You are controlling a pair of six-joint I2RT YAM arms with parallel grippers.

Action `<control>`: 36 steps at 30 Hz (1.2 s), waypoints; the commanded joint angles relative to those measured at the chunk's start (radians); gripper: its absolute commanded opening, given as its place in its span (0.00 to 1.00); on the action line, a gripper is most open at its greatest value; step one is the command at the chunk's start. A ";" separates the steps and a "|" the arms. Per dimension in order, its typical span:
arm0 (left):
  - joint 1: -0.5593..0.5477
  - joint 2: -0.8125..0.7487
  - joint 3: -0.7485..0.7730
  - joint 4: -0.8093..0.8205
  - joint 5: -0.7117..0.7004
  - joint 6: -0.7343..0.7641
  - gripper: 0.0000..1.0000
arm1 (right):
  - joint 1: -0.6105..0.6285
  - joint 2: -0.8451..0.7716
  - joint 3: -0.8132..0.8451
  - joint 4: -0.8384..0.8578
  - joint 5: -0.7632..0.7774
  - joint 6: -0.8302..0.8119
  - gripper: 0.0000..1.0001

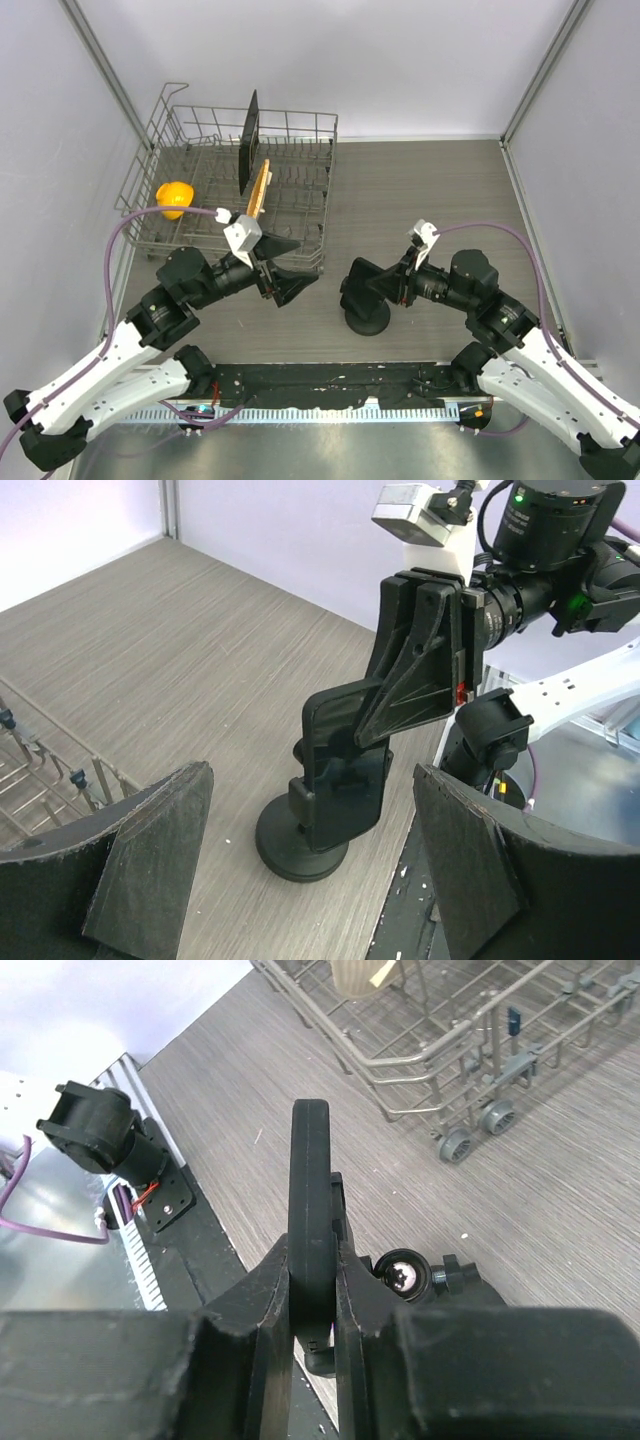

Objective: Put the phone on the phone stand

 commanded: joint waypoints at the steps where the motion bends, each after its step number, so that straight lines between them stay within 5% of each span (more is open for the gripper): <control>1: 0.003 -0.046 0.026 -0.005 -0.003 -0.020 0.85 | 0.005 0.030 0.010 0.229 -0.171 0.062 0.01; 5: 0.002 -0.088 0.040 -0.047 -0.021 -0.015 0.85 | 0.011 0.094 -0.025 0.429 -0.338 0.102 0.01; 15: 0.003 -0.193 0.098 -0.104 -0.025 -0.028 0.86 | 0.244 0.370 0.116 0.503 -0.196 -0.086 0.01; 24: 0.002 -0.326 0.154 -0.134 0.035 -0.051 0.88 | 0.284 0.640 0.275 0.687 -0.202 -0.129 0.01; 36: 0.003 -0.357 0.295 -0.233 0.092 -0.055 0.89 | 0.419 1.028 0.622 0.711 -0.179 -0.180 0.01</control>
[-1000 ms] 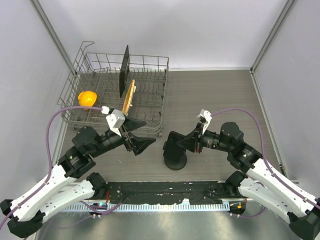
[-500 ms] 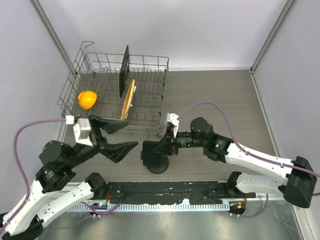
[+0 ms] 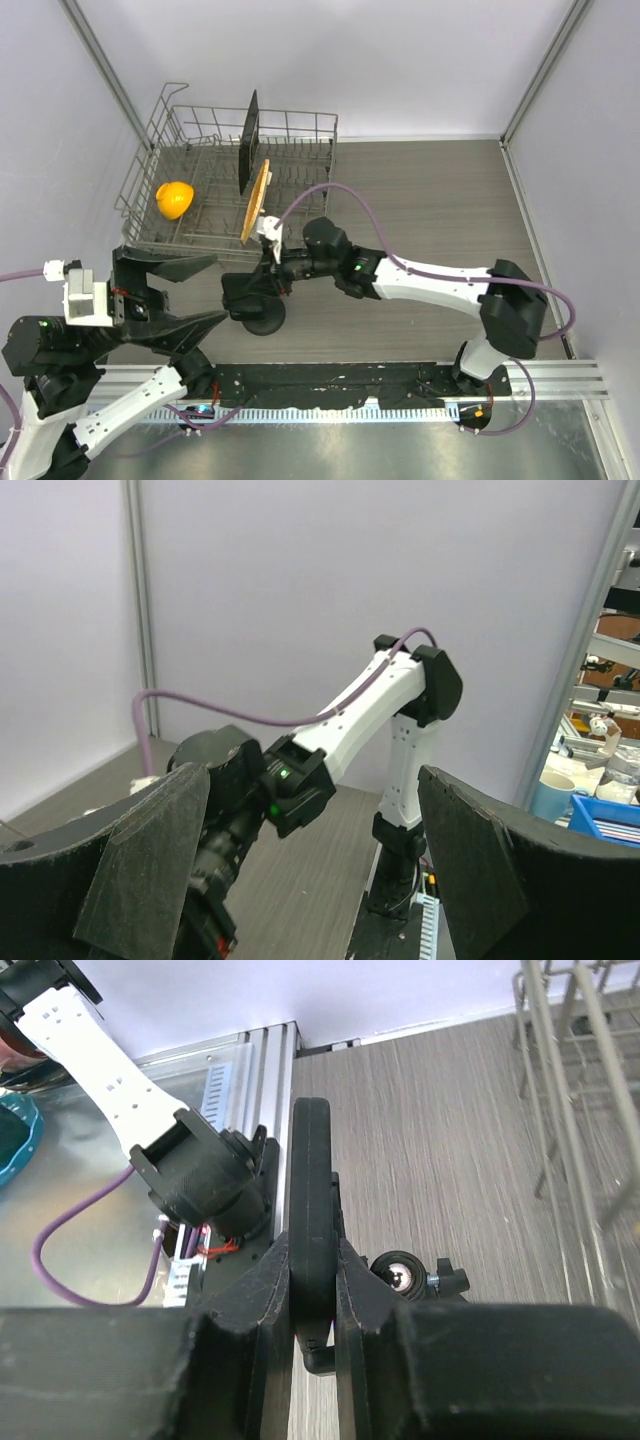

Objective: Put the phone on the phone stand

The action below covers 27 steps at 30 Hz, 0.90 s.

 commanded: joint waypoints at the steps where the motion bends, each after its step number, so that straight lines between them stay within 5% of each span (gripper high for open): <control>1: 0.003 0.003 0.039 -0.024 0.039 -0.015 0.89 | 0.041 0.068 0.161 0.180 -0.003 -0.003 0.01; 13: 0.003 -0.011 0.034 -0.004 0.042 -0.031 0.89 | 0.130 0.299 0.390 0.164 0.092 -0.006 0.01; 27: 0.003 0.008 -0.003 0.008 0.036 -0.029 0.90 | 0.132 0.320 0.369 0.209 0.055 0.035 0.04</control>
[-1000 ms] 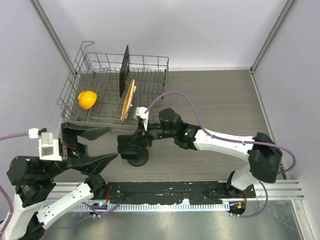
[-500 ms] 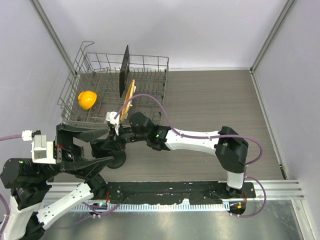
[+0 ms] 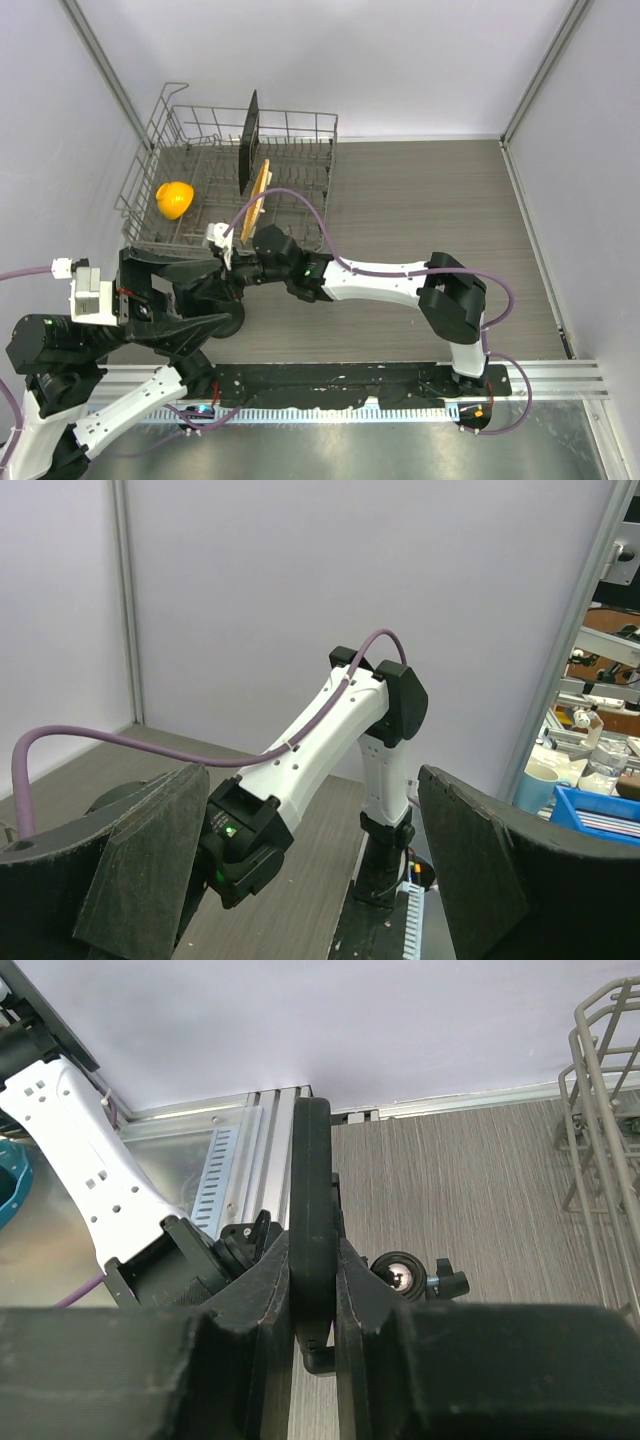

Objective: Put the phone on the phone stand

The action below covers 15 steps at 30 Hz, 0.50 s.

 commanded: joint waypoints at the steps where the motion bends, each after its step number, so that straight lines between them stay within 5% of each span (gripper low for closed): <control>1: 0.003 0.008 -0.008 0.022 0.005 -0.002 0.90 | 0.003 -0.034 0.029 0.097 -0.005 0.013 0.17; 4: 0.003 0.015 -0.018 0.028 -0.005 -0.005 0.90 | 0.006 -0.063 0.043 0.032 0.034 0.011 0.58; 6: 0.003 0.030 -0.007 0.021 -0.008 -0.005 0.90 | 0.005 -0.089 0.072 -0.062 0.083 0.007 0.71; 15: 0.003 0.062 0.021 0.042 -0.031 -0.015 0.90 | -0.002 -0.399 -0.191 -0.179 0.255 -0.004 0.81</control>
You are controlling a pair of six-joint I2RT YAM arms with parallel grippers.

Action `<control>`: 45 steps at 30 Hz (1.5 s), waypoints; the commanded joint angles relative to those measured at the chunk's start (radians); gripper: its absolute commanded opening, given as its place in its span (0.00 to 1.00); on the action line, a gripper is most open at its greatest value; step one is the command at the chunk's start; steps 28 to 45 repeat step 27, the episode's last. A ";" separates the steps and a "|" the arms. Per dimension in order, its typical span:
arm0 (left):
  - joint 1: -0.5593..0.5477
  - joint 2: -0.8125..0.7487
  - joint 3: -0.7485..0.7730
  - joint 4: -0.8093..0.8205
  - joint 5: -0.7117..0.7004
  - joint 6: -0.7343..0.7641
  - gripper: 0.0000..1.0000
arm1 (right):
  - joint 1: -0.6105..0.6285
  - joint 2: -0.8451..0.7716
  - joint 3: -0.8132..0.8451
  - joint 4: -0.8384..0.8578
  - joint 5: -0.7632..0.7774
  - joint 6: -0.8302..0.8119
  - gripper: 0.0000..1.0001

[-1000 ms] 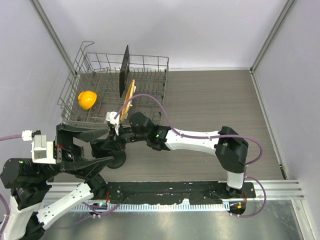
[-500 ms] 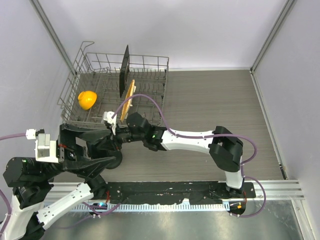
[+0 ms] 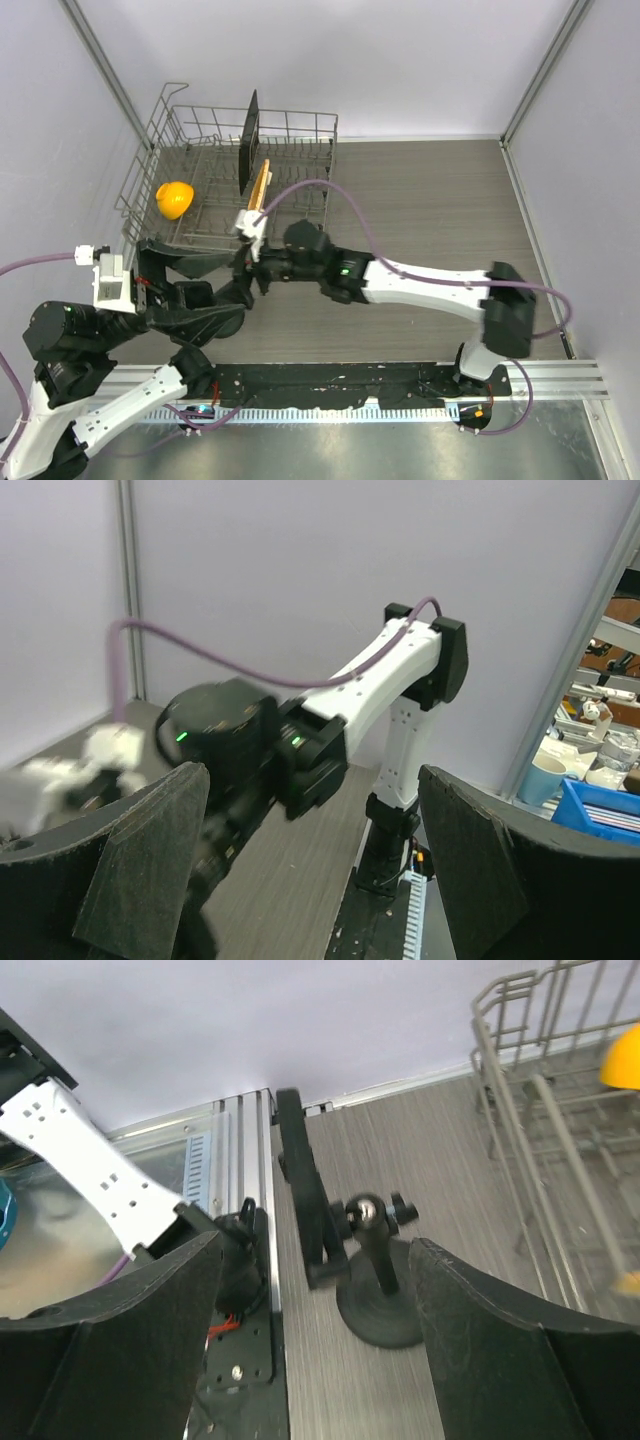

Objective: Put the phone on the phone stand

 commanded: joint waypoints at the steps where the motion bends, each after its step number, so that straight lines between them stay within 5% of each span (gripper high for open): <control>1: 0.003 0.024 0.028 0.044 -0.027 -0.012 0.90 | -0.002 -0.287 -0.155 -0.034 0.166 -0.006 0.80; 4: 0.003 0.038 0.016 0.060 -0.052 0.004 0.90 | -0.011 -0.459 -0.290 -0.113 0.293 0.035 0.81; 7: 0.003 0.083 0.010 0.097 -0.111 0.007 0.93 | -0.034 -0.581 -0.394 -0.221 0.640 0.185 0.85; 11: 0.002 0.248 0.060 0.102 -0.239 0.013 0.95 | -0.056 -0.849 -0.448 -0.590 1.138 0.370 0.87; 18: 0.003 0.441 0.118 0.139 -0.401 0.028 0.94 | -0.056 -1.182 -0.385 -0.804 1.452 0.439 0.88; 27: 0.002 0.454 0.278 0.088 -0.401 0.123 0.95 | -0.054 -1.235 -0.315 -0.521 1.434 0.056 0.88; 45: 0.002 0.454 0.278 0.088 -0.401 0.123 0.95 | -0.054 -1.235 -0.315 -0.521 1.434 0.056 0.88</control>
